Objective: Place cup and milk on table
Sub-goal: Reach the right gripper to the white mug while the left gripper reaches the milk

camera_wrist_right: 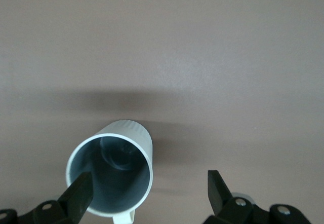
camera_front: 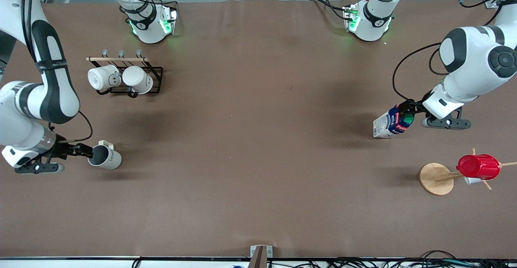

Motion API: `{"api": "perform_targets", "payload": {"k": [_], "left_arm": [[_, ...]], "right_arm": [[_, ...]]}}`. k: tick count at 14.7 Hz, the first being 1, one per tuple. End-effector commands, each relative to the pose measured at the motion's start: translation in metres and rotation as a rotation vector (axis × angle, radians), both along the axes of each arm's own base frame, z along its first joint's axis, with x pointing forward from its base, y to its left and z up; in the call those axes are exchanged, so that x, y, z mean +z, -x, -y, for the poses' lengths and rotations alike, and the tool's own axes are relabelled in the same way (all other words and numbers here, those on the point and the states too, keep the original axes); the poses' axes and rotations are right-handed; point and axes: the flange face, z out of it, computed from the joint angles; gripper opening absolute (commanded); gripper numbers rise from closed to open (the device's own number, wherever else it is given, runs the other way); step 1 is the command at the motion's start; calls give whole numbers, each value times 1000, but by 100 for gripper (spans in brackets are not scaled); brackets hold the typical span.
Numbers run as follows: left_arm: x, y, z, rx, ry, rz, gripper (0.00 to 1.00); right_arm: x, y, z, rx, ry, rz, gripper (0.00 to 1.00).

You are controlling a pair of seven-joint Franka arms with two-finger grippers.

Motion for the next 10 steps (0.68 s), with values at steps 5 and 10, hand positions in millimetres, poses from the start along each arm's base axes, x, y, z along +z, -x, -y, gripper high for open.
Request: {"api": "perform_targets", "payload": {"k": [5,10], "left_arm": [[-21,2,3,-19,2,-12,100],[-28,2,5,-22,5,-22,97]], "right_arm": [[-38,7,1,31,-1,5,93],[-51,7,-2,33,-4,-10,55]]}}
